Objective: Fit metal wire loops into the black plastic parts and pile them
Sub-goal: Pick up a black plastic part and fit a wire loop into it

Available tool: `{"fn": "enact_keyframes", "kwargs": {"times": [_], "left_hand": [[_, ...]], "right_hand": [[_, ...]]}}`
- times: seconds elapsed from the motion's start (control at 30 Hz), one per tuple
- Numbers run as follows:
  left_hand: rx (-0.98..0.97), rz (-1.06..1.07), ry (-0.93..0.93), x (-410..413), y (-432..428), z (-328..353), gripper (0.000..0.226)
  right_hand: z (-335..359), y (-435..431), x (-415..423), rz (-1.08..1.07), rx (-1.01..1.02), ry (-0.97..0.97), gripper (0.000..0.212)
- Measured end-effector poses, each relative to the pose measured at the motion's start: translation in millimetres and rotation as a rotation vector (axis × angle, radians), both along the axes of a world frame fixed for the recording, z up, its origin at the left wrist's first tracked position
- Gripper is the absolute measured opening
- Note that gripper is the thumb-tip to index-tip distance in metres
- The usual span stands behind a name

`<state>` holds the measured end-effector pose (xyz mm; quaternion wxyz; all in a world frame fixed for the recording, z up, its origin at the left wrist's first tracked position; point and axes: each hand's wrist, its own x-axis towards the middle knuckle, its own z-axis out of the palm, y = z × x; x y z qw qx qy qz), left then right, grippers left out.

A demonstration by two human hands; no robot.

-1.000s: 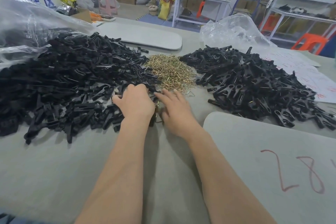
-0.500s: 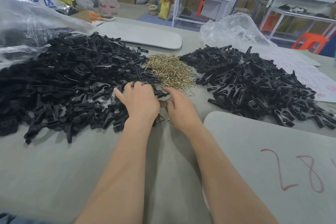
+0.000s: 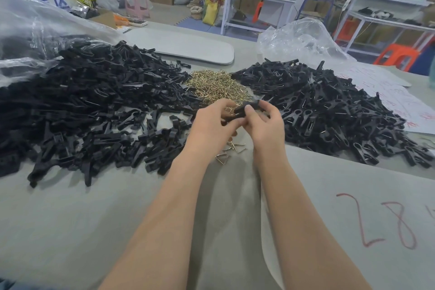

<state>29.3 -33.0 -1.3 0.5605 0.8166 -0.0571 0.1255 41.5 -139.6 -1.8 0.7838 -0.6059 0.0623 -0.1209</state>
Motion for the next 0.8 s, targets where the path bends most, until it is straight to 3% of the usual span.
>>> {"fn": "enact_keyframes", "kwargs": {"times": [0.07,0.2,0.4,0.47,0.57,0.67,0.8], "left_hand": [[-0.109,-0.001,0.054,-1,0,0,0.014],[-0.010,-0.005,0.022,-1,1,1,0.010],[0.060,-0.080,0.022,-3,2,4,0.009],[-0.005,0.003,0.016,1,5,6,0.003],[-0.225,0.162,0.052,5,14,5,0.019],[-0.474,0.136,0.081,5,15,5,0.030],[-0.473,0.206,0.027,4,16,6,0.028]], "right_hand": [[1,-4,1,0.007,0.010,0.015,0.037],[1,-3,0,0.141,0.037,0.058,0.026],[0,-6,2,0.126,0.038,0.089,0.017],[0,-6,1,0.109,-0.055,0.095,0.019],[3,-2,-3,0.155,-0.217,0.040,0.020],[7,7,-8,0.318,-0.261,-0.067,0.014],[6,15,-9,0.355,-0.294,-0.100,0.018]]}}
